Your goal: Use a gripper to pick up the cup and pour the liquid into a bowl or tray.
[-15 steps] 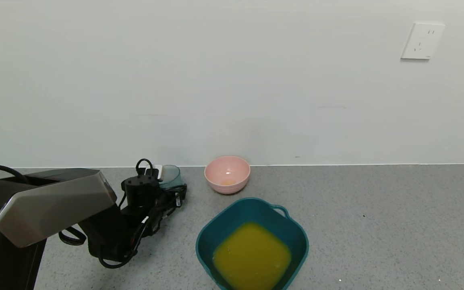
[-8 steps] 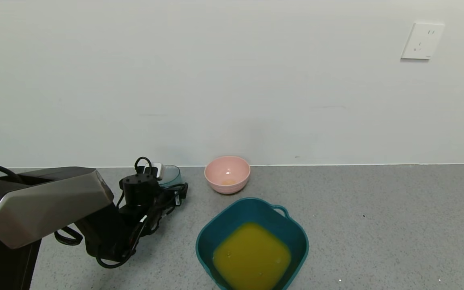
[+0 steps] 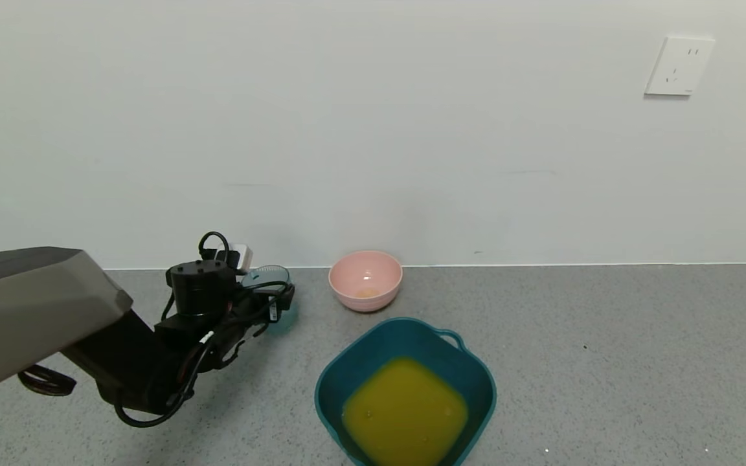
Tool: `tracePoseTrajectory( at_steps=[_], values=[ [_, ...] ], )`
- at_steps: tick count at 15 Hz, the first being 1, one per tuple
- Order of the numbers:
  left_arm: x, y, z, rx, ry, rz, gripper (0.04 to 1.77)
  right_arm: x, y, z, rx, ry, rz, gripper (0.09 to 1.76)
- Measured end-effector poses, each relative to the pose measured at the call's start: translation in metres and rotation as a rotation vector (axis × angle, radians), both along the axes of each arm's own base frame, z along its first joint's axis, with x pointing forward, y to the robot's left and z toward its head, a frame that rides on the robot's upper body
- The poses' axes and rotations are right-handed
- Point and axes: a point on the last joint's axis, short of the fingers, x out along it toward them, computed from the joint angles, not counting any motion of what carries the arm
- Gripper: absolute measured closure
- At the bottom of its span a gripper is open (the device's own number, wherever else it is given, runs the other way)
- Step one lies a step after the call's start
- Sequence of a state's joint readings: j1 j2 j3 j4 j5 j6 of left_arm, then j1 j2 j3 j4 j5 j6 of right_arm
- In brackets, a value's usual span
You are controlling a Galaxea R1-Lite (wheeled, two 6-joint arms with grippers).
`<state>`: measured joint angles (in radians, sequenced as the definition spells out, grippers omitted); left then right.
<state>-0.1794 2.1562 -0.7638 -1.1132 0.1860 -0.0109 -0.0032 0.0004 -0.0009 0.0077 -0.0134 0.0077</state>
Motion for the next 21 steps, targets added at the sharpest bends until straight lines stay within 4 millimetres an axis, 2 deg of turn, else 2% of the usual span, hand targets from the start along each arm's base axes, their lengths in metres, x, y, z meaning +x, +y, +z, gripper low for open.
tracePoseTrajectory(
  at_steps=[5,10,13,16,18,21],
  values=[
    [-0.035,-0.001,0.062,0.000,0.000,-0.021,0.12,0.000,0.000,0.000,0.000,0.000,0.000,0.14],
    [-0.095,-0.002,0.125,0.002,-0.001,-0.069,0.11,0.000,0.000,0.000,0.000,0.000,0.000,0.14],
    [-0.141,0.007,0.156,0.000,-0.003,-0.085,0.11,0.000,0.000,0.000,0.000,0.000,0.000,0.14],
    [-0.197,0.020,0.178,-0.001,-0.015,-0.099,0.10,0.000,0.000,0.000,0.000,0.000,0.000,0.14],
    [-0.235,0.030,0.185,-0.002,-0.026,-0.104,0.10,0.000,0.000,0.000,0.000,0.000,0.000,0.14],
    [-0.292,0.046,0.183,-0.004,-0.049,-0.106,0.10,0.000,0.000,0.000,0.000,0.000,0.000,0.14]
  ],
)
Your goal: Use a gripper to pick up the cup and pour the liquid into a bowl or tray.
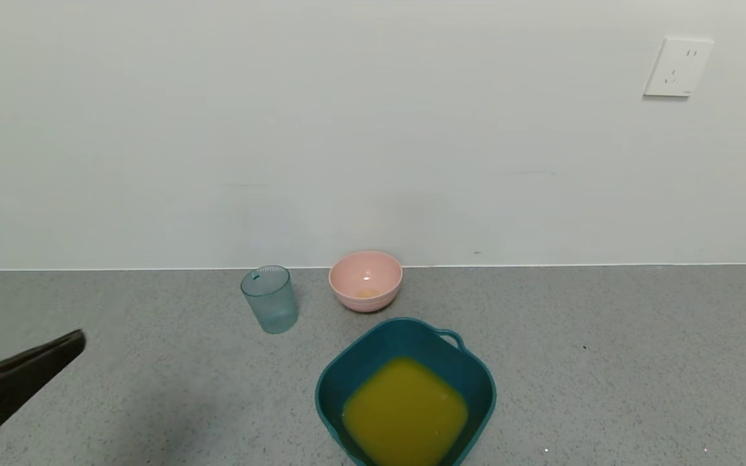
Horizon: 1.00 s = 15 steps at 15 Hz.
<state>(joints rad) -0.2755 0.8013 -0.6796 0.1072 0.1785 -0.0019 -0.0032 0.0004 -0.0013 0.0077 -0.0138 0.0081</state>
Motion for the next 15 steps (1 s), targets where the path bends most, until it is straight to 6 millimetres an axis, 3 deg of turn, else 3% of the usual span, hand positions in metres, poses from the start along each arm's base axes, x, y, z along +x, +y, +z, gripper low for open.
tracePoseTrajectory(
  at_steps=[3,7,15],
  values=[
    [-0.052,0.015,-0.009,0.032,-0.034,-0.003,0.10,0.000,0.000,0.000,0.000,0.000,0.000,0.14],
    [-0.100,0.026,-0.022,0.090,-0.103,0.095,0.09,0.000,0.000,0.000,0.000,0.000,0.000,0.14],
    [-0.134,0.021,-0.042,0.136,-0.199,0.247,0.09,0.000,0.000,0.000,0.000,0.000,0.000,0.14]
  ],
)
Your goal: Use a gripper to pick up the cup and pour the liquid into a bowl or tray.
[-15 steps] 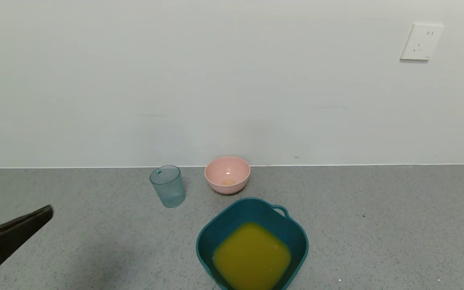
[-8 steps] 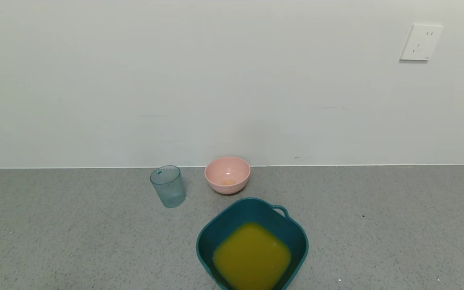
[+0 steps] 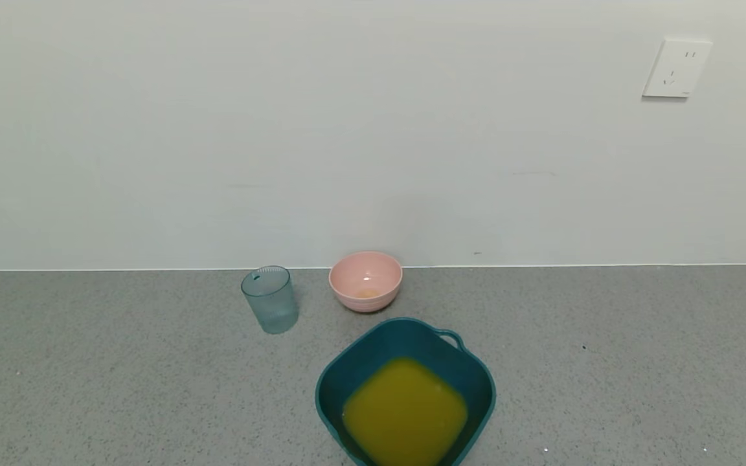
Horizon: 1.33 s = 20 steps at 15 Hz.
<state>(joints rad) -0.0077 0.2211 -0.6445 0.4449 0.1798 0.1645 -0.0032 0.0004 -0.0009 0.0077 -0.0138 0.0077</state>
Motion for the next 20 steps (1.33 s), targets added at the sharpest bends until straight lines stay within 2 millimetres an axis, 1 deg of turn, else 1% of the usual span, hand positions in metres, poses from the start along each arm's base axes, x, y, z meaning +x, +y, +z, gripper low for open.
tracePoseTrajectory(
  at_steps=[3,6,9,13,18,20],
  values=[
    [-0.008,-0.001,-0.014,-0.006,-0.039,-0.023,0.09,0.000,0.000,0.000,0.000,0.000,0.000,0.14],
    [-0.013,-0.001,-0.026,-0.022,-0.065,-0.037,0.09,0.000,0.000,0.000,0.000,0.000,0.000,0.14],
    [-0.013,-0.002,-0.029,-0.064,-0.136,-0.075,0.09,0.000,0.000,0.000,0.000,0.000,0.000,0.14],
    [-0.004,-0.003,-0.036,-0.074,-0.180,-0.131,0.09,0.000,0.000,0.000,0.000,-0.001,0.000,0.14],
    [0.006,-0.004,-0.062,-0.084,-0.155,-0.177,0.09,0.000,0.000,0.000,0.000,0.000,0.000,0.14],
    [0.014,-0.004,-0.071,-0.082,-0.174,-0.184,0.09,0.000,0.000,0.000,0.000,0.000,0.000,0.14]
  ],
)
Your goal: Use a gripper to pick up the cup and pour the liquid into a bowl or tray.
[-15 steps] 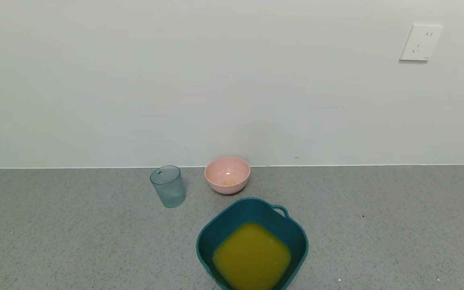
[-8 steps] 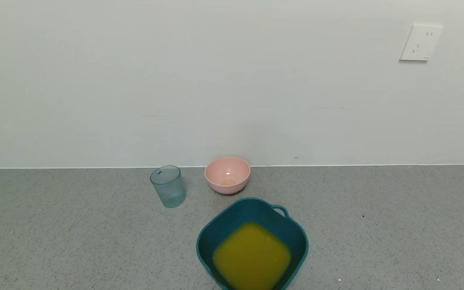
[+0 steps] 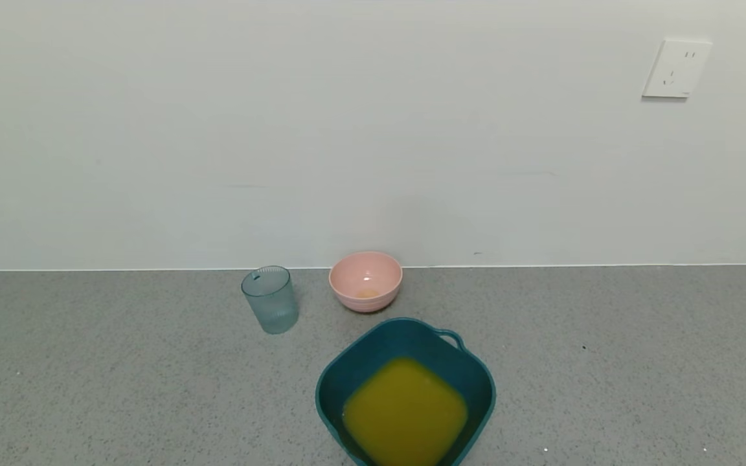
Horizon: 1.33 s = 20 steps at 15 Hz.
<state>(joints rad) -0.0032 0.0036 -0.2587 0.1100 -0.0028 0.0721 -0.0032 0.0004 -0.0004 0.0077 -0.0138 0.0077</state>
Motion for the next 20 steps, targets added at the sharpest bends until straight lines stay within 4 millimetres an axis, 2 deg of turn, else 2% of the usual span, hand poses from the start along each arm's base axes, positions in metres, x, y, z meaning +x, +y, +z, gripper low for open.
tracePoseTrajectory(
  at_steps=[5,9,20],
  values=[
    [0.020,0.000,-0.035,0.002,0.037,-0.002,0.09,0.000,0.000,0.000,0.000,0.000,0.000,0.14],
    [0.025,0.000,-0.051,0.008,0.101,-0.013,0.09,0.000,0.000,0.000,0.000,0.000,0.000,0.14],
    [0.026,0.000,-0.058,-0.028,0.150,-0.006,0.09,0.000,0.000,0.000,0.000,0.000,0.000,0.14]
  ],
)
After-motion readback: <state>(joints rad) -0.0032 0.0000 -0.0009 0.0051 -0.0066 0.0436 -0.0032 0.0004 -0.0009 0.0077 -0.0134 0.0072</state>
